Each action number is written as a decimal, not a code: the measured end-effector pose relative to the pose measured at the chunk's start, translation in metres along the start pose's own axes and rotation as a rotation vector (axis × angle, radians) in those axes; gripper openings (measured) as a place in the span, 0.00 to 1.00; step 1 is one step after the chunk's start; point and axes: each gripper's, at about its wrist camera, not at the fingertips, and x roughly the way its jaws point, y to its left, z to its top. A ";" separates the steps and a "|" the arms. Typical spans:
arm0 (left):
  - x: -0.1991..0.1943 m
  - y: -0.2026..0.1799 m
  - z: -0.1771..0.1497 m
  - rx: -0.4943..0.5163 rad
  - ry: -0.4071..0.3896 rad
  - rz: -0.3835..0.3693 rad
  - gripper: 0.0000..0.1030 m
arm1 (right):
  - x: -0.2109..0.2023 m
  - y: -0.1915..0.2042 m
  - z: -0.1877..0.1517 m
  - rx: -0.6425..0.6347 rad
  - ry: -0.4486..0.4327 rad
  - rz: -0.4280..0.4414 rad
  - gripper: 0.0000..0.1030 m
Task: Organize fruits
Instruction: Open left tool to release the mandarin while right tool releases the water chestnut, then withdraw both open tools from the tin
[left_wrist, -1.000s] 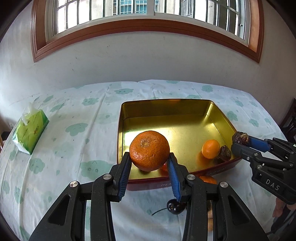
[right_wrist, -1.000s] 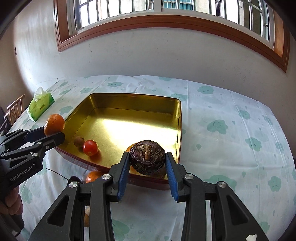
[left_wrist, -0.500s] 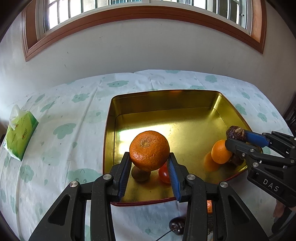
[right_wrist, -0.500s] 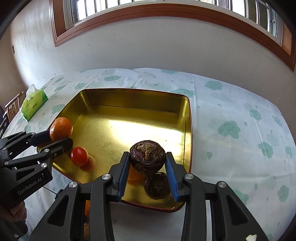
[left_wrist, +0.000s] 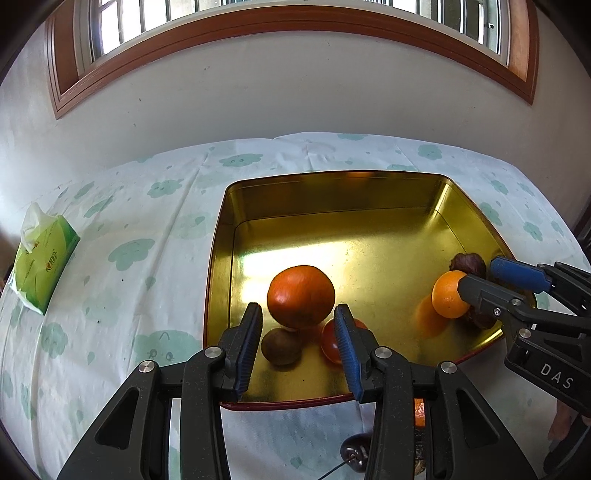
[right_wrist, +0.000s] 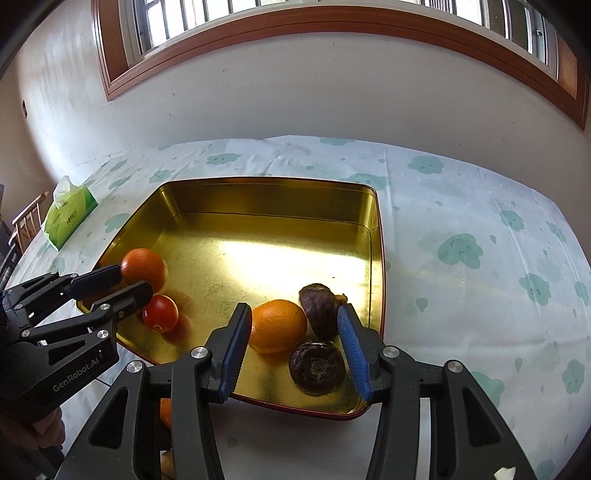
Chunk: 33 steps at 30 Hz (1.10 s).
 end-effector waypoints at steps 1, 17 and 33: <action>0.000 -0.001 0.000 0.003 0.001 0.001 0.41 | -0.001 0.000 0.000 -0.001 -0.001 -0.002 0.45; -0.054 -0.004 -0.027 -0.008 -0.044 0.004 0.47 | -0.053 0.006 -0.035 0.001 -0.023 -0.016 0.45; -0.082 0.030 -0.118 -0.099 0.012 0.064 0.47 | -0.071 0.041 -0.116 -0.058 0.090 0.043 0.45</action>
